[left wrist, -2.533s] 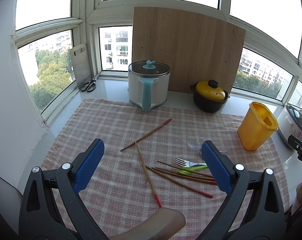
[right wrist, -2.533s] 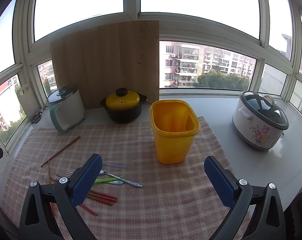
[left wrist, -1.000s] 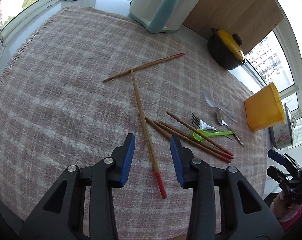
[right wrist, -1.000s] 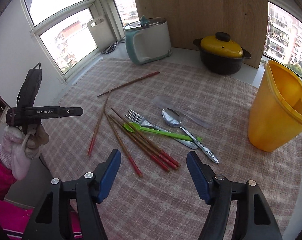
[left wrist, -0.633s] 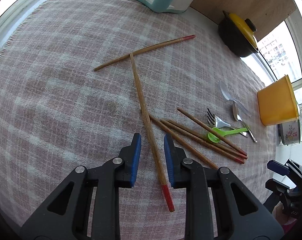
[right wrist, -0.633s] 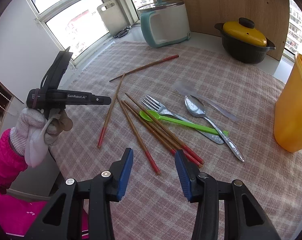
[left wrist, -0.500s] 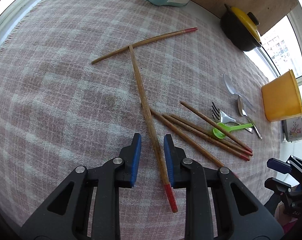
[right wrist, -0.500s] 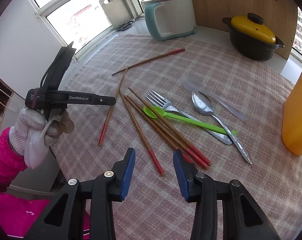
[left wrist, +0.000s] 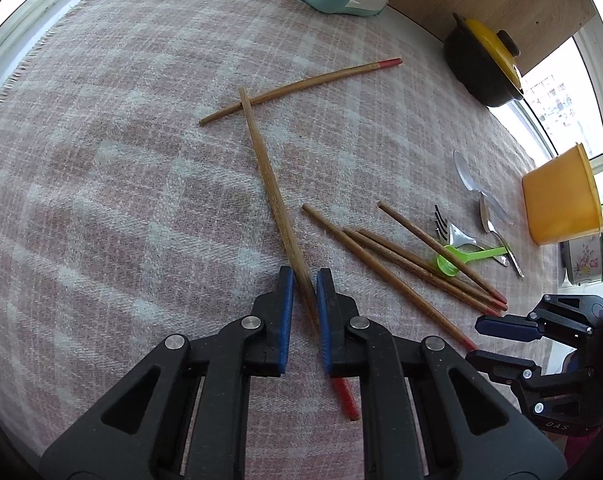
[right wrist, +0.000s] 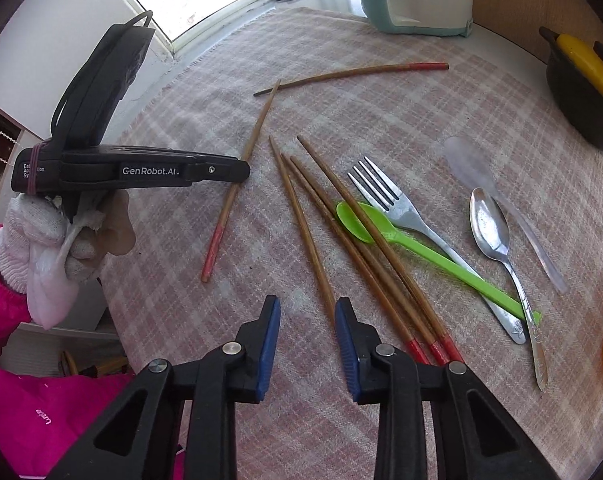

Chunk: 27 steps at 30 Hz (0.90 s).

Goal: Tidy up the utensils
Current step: 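Close the left tool on one red-tipped chopstick while the right tool grasps another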

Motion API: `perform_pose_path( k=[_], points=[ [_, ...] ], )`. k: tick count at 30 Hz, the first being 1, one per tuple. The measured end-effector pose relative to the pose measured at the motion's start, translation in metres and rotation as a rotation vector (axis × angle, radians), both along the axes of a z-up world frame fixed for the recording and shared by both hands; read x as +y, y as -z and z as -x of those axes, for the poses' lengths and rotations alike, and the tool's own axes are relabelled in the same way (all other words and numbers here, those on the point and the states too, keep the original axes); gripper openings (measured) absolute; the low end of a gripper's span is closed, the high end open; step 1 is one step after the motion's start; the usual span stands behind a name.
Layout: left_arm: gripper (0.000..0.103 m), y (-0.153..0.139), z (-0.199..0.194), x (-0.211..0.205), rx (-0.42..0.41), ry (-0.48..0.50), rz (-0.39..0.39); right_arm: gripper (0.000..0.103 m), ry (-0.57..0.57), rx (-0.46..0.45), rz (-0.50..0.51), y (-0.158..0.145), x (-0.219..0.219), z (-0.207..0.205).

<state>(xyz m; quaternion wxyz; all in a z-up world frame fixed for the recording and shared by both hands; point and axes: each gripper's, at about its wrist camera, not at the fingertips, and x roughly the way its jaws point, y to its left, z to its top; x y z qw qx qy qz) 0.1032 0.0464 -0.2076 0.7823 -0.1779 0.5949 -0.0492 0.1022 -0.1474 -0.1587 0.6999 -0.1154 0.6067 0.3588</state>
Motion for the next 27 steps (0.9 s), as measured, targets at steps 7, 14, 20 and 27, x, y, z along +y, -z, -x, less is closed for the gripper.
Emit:
perform_pose_path(
  k=[7,14,20,27],
  points=[
    [0.021,0.0,-0.009,-0.002,0.022,-0.024,0.017,0.024,-0.027,0.006,0.061,0.013,0.016,-0.009],
    [0.013,-0.001,-0.008,-0.015,-0.026,0.033,-0.139,0.024,-0.028,0.003,0.079,0.016,0.019,-0.015],
    [0.01,0.001,-0.001,-0.007,-0.037,0.048,-0.157,0.023,-0.055,0.009,0.094,0.016,0.026,-0.015],
    [0.008,0.001,0.004,0.003,-0.017,0.051,-0.086,0.022,-0.103,-0.003,0.159,0.023,0.052,-0.021]
  ],
)
